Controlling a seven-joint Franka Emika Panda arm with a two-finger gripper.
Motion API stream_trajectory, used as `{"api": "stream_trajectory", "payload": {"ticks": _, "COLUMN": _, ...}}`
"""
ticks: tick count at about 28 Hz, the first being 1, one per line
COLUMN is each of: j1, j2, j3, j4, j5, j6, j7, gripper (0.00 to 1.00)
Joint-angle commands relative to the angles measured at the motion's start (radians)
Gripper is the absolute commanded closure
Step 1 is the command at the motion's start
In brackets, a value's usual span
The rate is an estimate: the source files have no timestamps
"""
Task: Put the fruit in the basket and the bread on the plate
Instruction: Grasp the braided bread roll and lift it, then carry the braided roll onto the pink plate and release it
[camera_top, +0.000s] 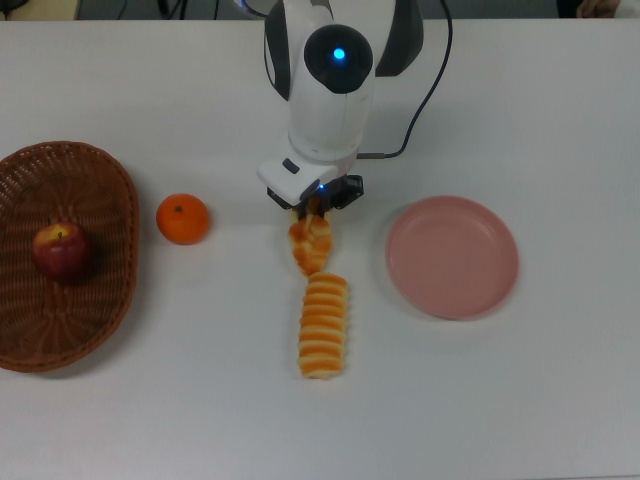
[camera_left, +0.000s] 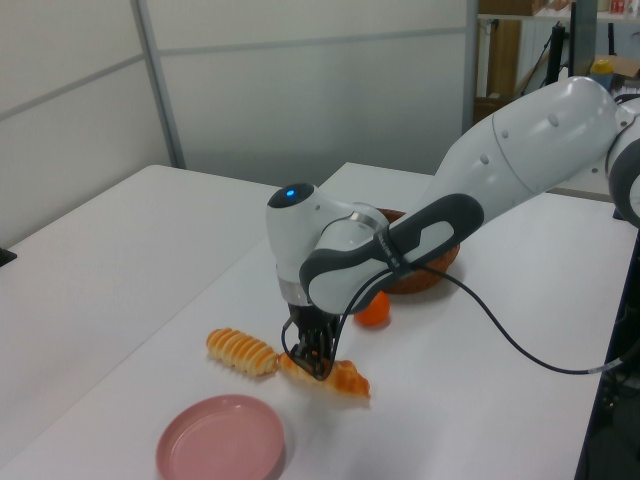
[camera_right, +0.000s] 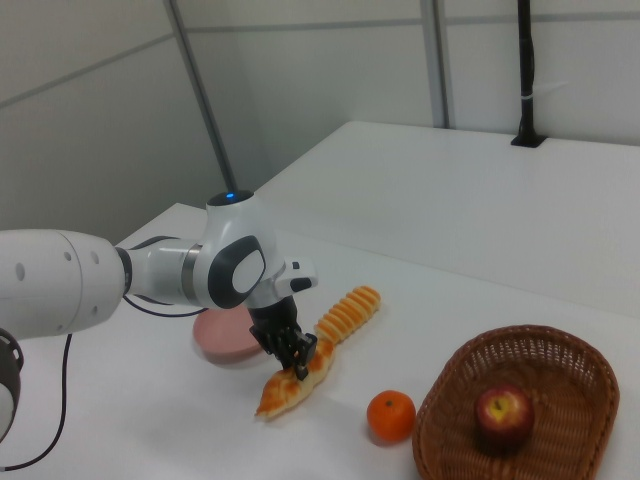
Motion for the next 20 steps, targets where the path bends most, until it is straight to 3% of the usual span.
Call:
{"api": "stream_trajectory", "payload": {"ticks": 1, "j1": -0.002, "j2": -0.075, "j3": -0.003, "j4": 0.007, "j5": 0.043, "j6": -0.087, "j7": 0.013, "gripper": 1.00}}
{"api": "stream_trajectory", "payload": {"ticks": 6, "j1": 0.006, "j2": -0.081, "j3": 0.004, "j4": 0.049, "j5": 0.052, "j6": -0.105, "j7": 0.021, "gripper": 1.00}}
{"api": "stream_trajectory", "payload": {"ticks": 11, "j1": 0.026, "j2": -0.057, "j3": 0.025, "j4": 0.138, "j5": 0.055, "j6": -0.104, "j7": 0.081, "gripper": 1.00}}
{"api": "stream_trajectory", "payload": {"ticks": 14, "j1": 0.067, "j2": -0.024, "j3": 0.031, "j4": 0.193, "j5": 0.042, "j6": -0.099, "j7": 0.142, "gripper": 1.00}}
{"api": "stream_trajectory", "payload": {"ticks": 20, "j1": 0.139, "j2": 0.006, "j3": 0.031, "j4": 0.228, "j5": 0.037, "j6": -0.096, "j7": 0.193, "gripper": 1.00}}
